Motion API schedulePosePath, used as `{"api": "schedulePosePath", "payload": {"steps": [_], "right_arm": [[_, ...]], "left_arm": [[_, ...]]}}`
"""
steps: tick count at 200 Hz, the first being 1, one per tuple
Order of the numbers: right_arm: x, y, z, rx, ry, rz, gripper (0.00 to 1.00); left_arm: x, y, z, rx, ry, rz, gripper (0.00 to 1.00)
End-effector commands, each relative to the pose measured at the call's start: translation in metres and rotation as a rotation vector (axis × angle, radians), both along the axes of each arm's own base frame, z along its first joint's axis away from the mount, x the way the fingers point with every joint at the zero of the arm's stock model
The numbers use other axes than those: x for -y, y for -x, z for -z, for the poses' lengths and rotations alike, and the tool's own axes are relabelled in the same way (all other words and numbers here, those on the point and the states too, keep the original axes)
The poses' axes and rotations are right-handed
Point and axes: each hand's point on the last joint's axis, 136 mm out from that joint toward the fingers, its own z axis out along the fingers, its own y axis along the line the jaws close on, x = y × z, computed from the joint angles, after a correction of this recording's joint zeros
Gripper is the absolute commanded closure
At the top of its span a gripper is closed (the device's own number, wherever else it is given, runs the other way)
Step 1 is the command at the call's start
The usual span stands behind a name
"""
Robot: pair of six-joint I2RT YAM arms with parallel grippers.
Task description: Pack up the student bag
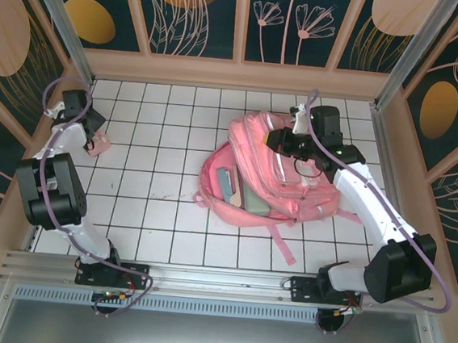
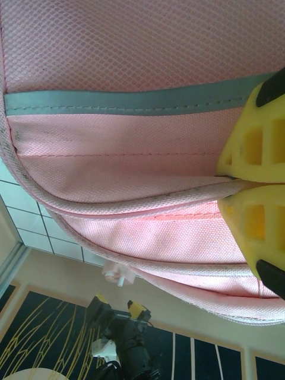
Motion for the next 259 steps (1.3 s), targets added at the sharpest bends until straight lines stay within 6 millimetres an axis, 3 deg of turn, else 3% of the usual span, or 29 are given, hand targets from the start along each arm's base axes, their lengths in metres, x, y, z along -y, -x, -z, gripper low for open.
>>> {"api": "schedulePosePath", "payload": {"steps": [1, 22, 73, 134, 140, 144, 176, 194, 245, 259], "right_arm": [[-0.011, -0.004, -0.038, 0.107, -0.049, -0.041, 1.0], [-0.013, -0.006, -0.038, 0.103, -0.048, -0.039, 1.0], [-0.016, -0.007, -0.038, 0.1, -0.039, -0.042, 1.0], [-0.02, -0.007, -0.032, 0.094, -0.045, -0.057, 1.0], [-0.02, -0.007, -0.033, 0.095, -0.047, -0.06, 1.0], [-0.021, -0.007, -0.032, 0.093, -0.048, -0.062, 1.0], [-0.026, -0.005, -0.03, 0.091, -0.053, -0.075, 1.0], [-0.026, -0.005, -0.029, 0.09, -0.052, -0.077, 1.0], [-0.025, -0.001, -0.027, 0.094, -0.051, -0.071, 1.0], [-0.025, -0.001, -0.026, 0.091, -0.052, -0.071, 1.0]], "left_arm": [[-0.015, -0.022, -0.006, 0.054, 0.002, 0.018, 0.01], [-0.016, -0.033, 0.008, 0.052, 0.044, 0.047, 0.01], [0.02, -0.045, 0.029, 0.149, 0.24, 0.135, 0.01], [0.069, -0.025, 0.034, 0.278, 0.487, 0.167, 0.01], [0.077, -0.017, 0.046, 0.263, 0.519, 0.161, 0.02], [0.08, -0.015, 0.036, 0.289, 0.521, 0.171, 0.02], [0.105, -0.003, 0.024, 0.317, 0.548, 0.205, 0.02], [0.104, 0.006, 0.017, 0.31, 0.509, 0.202, 0.01], [0.073, 0.028, 0.009, 0.141, 0.227, 0.229, 0.02], [0.073, 0.028, 0.008, 0.118, 0.188, 0.266, 0.09]]}}
